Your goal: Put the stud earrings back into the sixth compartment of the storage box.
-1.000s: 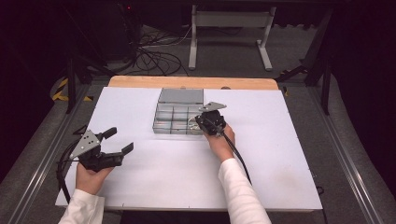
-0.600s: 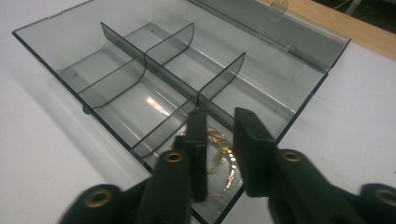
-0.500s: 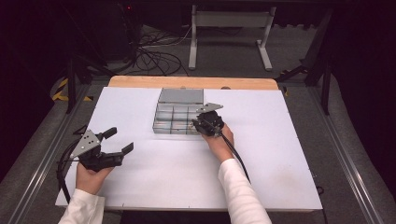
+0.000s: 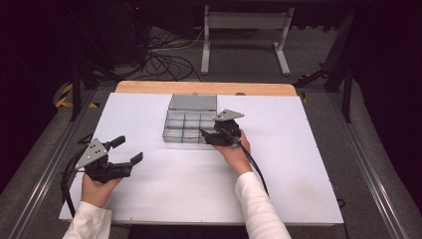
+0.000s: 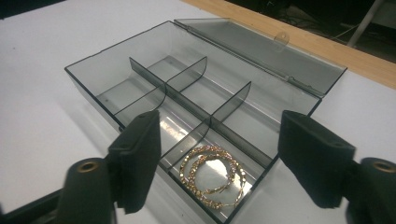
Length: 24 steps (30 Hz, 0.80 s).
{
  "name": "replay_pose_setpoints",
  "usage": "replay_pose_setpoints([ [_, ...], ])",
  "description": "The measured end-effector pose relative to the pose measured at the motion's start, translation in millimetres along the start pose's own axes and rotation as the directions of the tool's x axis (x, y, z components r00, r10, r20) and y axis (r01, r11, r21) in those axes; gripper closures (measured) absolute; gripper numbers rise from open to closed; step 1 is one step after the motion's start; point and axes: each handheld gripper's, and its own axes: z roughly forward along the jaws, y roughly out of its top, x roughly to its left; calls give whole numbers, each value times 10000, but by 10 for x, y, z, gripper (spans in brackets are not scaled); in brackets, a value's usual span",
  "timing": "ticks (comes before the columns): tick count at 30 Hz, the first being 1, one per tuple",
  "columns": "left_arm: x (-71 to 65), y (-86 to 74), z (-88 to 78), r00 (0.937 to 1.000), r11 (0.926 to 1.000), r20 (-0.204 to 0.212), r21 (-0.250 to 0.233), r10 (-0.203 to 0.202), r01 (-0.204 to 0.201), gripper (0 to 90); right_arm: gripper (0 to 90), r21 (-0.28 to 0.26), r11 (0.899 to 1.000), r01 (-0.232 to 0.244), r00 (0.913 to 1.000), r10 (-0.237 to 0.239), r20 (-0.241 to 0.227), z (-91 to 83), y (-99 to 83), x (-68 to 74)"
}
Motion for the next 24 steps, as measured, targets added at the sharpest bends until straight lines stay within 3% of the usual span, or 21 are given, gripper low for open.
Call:
replay_pose_setpoints([
  [13,-12,0,9,10000,10000,11,12,70,-70,133,66,-731,9971,-212,9996,225,168,-195,-118,-79],
  [24,-19,0,6,10000,10000,-3,39,69,-69,133,4,-1110,9931,-383,9989,410,220,-322,-220,-107],
])
